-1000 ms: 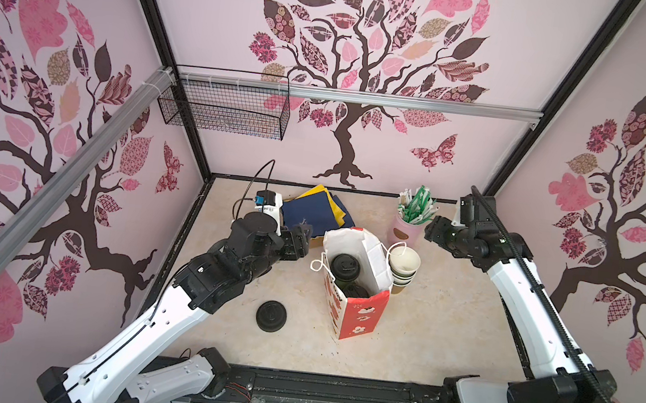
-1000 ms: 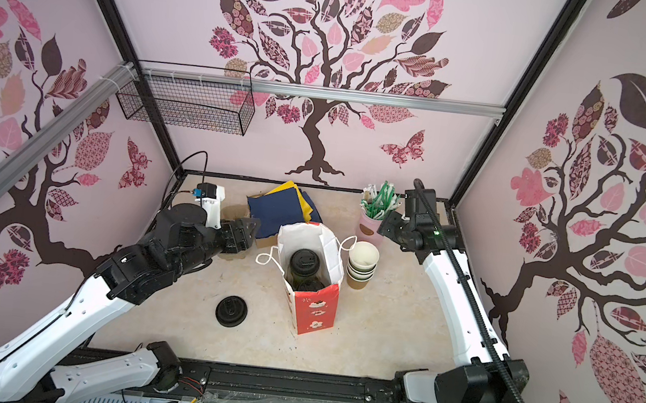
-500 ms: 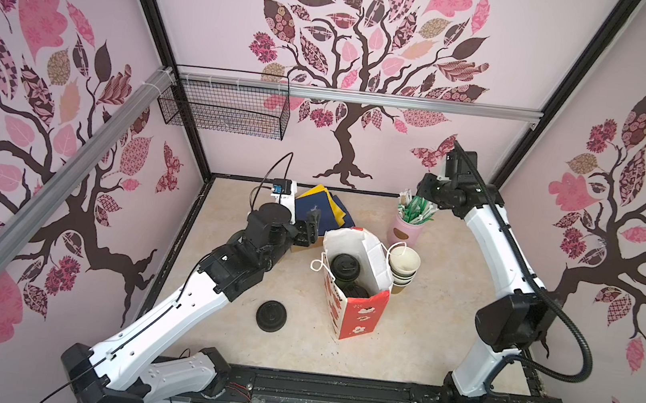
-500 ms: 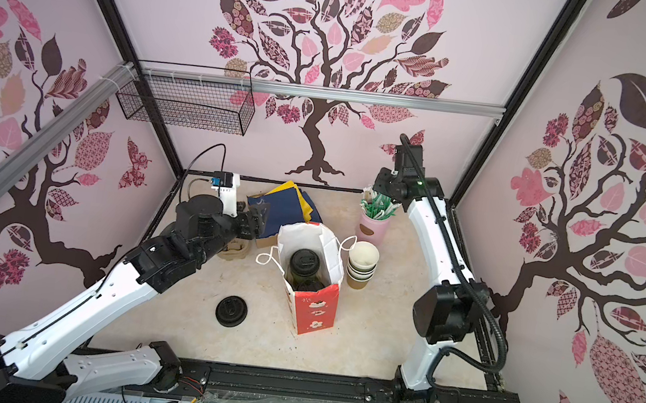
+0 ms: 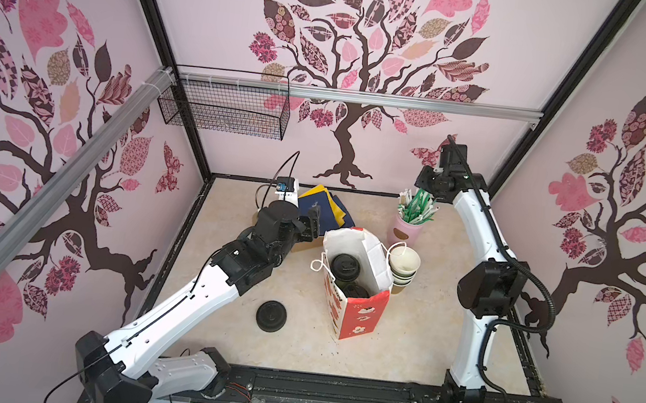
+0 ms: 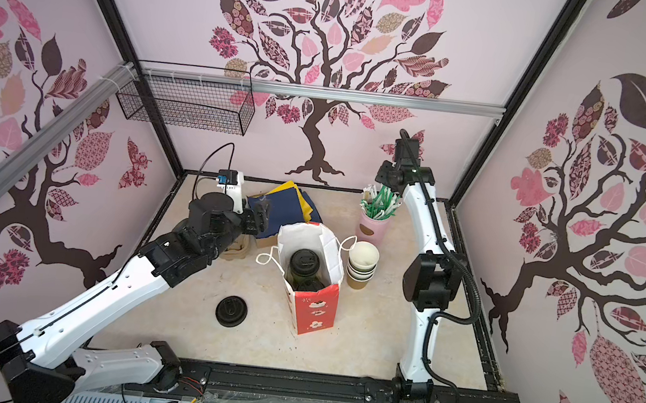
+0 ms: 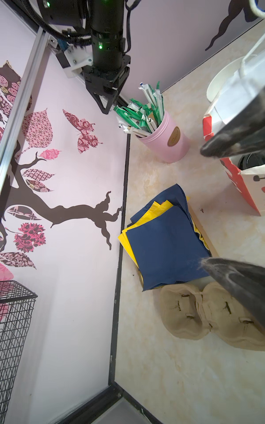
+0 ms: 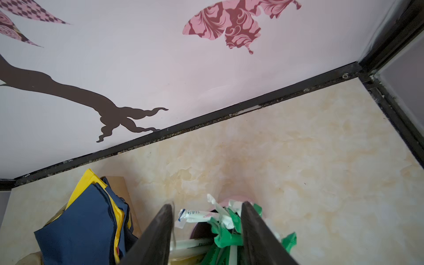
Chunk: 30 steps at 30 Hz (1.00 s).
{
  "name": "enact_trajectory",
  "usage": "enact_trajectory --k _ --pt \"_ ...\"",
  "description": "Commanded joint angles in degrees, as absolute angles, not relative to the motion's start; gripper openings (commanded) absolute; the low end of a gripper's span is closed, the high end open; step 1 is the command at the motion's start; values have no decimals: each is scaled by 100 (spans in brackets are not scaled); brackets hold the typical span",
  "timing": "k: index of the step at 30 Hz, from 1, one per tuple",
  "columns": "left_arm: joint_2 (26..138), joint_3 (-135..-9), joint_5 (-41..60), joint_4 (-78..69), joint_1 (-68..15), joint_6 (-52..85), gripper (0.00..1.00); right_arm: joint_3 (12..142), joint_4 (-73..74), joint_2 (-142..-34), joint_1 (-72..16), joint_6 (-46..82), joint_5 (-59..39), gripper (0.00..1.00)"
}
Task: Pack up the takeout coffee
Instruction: 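Open the right gripper off the cup lid and lift it away from the bag, then lower the right gripper over the pink straw cup and grip a straw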
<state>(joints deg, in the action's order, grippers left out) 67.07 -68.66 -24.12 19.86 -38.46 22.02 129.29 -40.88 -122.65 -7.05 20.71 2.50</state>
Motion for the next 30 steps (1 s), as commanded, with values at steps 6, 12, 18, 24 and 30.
enact_trajectory --k 6,12,18,24,30 --pt "6763 -7046 -2558 1956 -3779 2208 71 13489 -3966 -12793 -727 1991 115 49" --pt "6728 -6997 -2593 1952 -3779 2347 71 13562 -3962 -12858 -723 1984 88 42" --pt "6707 -6977 -2602 1943 -3779 2380 71 13538 -3994 -12873 -721 1962 173 33" --pt "6629 -6928 -2625 1966 -3779 2396 71 13409 -4095 -12780 -722 1906 386 27" --pt "6567 -6864 -2626 1948 -3779 2408 71 13152 -4148 -12635 -721 1920 492 29"
